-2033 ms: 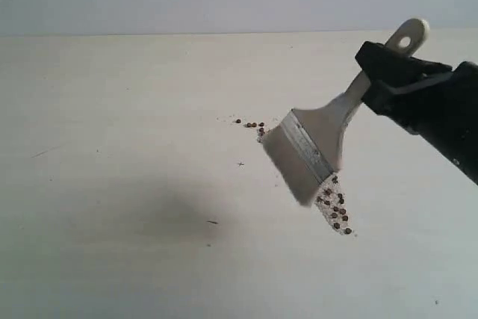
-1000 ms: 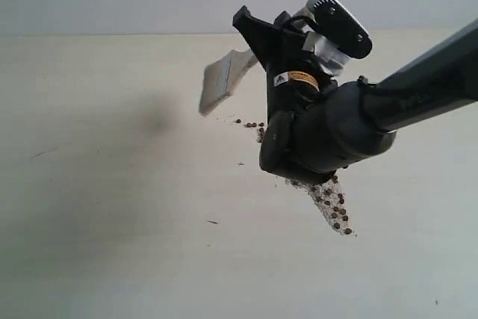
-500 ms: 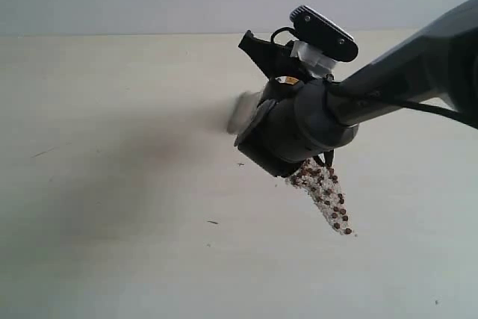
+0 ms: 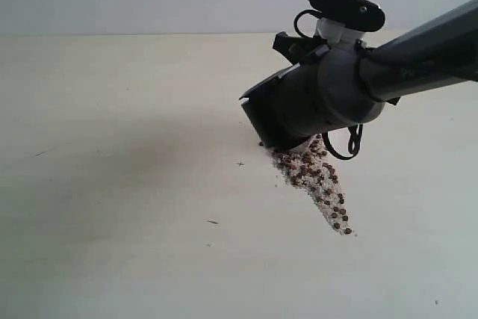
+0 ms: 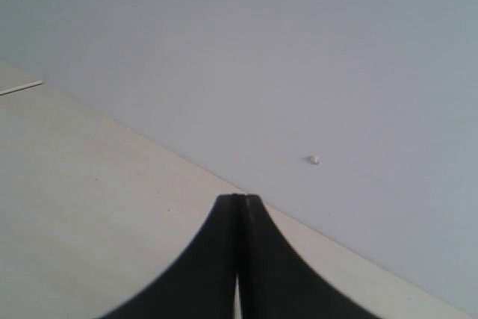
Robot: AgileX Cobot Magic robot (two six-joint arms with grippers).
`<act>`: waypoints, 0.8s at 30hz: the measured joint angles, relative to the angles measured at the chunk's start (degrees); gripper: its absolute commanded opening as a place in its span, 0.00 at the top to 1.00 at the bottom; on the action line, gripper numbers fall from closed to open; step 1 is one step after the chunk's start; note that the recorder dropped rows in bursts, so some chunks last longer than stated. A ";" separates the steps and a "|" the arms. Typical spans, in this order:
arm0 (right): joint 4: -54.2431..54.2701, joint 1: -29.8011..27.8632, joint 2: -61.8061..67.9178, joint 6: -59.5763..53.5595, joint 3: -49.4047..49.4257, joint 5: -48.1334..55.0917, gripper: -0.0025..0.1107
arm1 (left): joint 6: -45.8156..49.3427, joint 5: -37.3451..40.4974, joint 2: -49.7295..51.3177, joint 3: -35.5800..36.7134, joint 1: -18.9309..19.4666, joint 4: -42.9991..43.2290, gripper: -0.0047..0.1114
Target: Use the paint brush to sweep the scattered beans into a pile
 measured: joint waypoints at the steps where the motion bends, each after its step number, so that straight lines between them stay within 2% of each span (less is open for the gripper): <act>1: 0.06 0.00 -0.09 -0.01 0.00 0.00 0.98 | 0.00 0.00 0.00 0.00 0.00 0.00 0.96; 15: -2.56 0.00 -1.30 7.67 0.00 -0.09 0.98 | 0.00 0.00 0.00 0.00 0.00 0.00 0.96; 24: -6.59 0.00 -1.42 21.95 0.00 3.55 0.98 | 0.00 0.00 0.00 0.00 0.00 0.00 0.96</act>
